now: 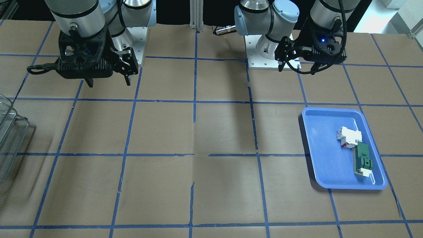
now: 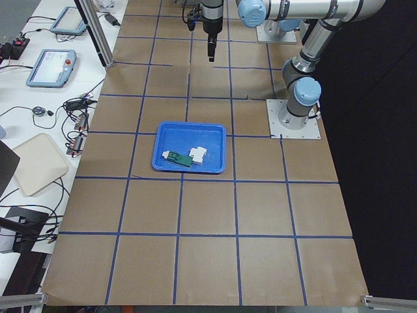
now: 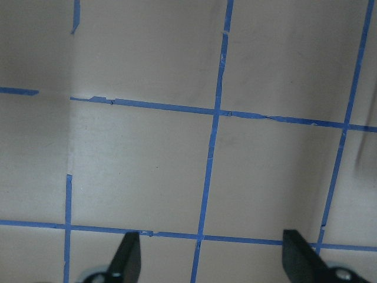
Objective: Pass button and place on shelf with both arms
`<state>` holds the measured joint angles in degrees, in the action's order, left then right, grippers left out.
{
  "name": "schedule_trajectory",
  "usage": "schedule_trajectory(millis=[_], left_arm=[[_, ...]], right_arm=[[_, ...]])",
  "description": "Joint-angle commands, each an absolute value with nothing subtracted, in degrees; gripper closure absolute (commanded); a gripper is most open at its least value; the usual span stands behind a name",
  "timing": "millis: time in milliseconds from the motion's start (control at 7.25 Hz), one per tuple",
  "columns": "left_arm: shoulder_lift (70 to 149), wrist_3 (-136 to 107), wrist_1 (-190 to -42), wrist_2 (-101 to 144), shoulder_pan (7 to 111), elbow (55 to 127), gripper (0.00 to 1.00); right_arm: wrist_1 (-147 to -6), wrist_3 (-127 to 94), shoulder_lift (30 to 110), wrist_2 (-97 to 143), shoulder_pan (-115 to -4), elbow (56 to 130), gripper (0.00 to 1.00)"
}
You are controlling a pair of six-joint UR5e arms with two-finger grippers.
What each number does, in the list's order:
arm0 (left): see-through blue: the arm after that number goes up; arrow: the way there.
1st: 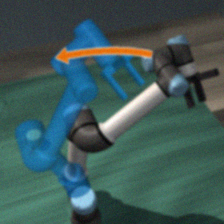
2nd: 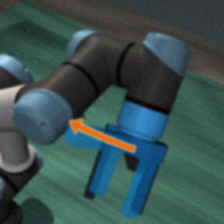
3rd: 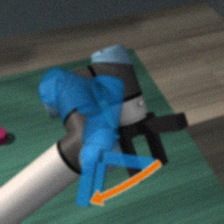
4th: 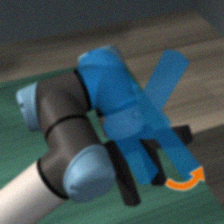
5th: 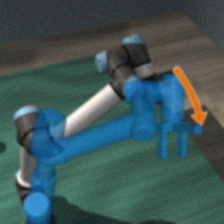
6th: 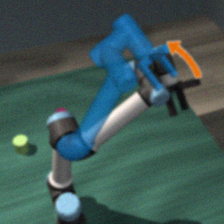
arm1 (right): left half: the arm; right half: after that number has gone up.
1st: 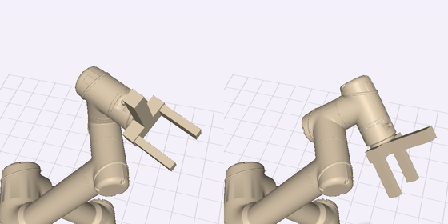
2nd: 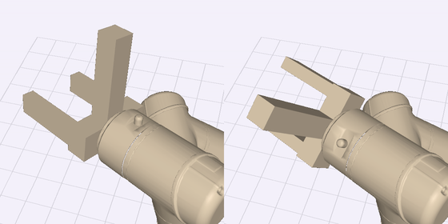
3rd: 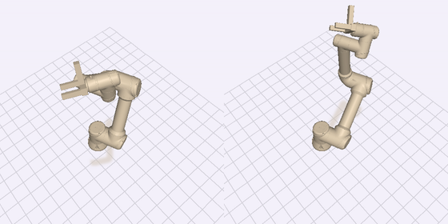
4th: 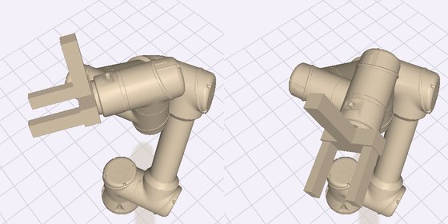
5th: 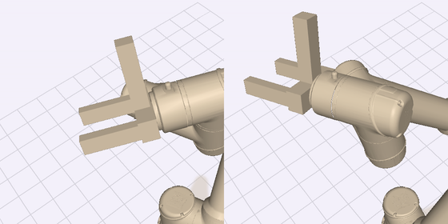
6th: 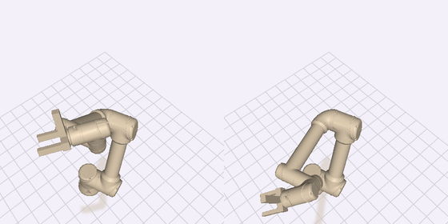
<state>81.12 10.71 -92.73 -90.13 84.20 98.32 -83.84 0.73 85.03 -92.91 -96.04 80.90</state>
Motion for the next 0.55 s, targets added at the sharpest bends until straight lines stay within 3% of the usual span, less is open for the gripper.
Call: schedule_trajectory(millis=[0,414], left_arm=[[80.8,10.7,-93.5,-90.1,84.2,98.3,0.0],[80.6,11.0,-93.6,-90.1,84.2,98.3,0.0]], right_arm=[[-83.8,0.5,85.1,-92.9,-95.9,81.0,0.0],[-83.7,0.5,85.1,-91.8,-95.9,81.0,0.0]])
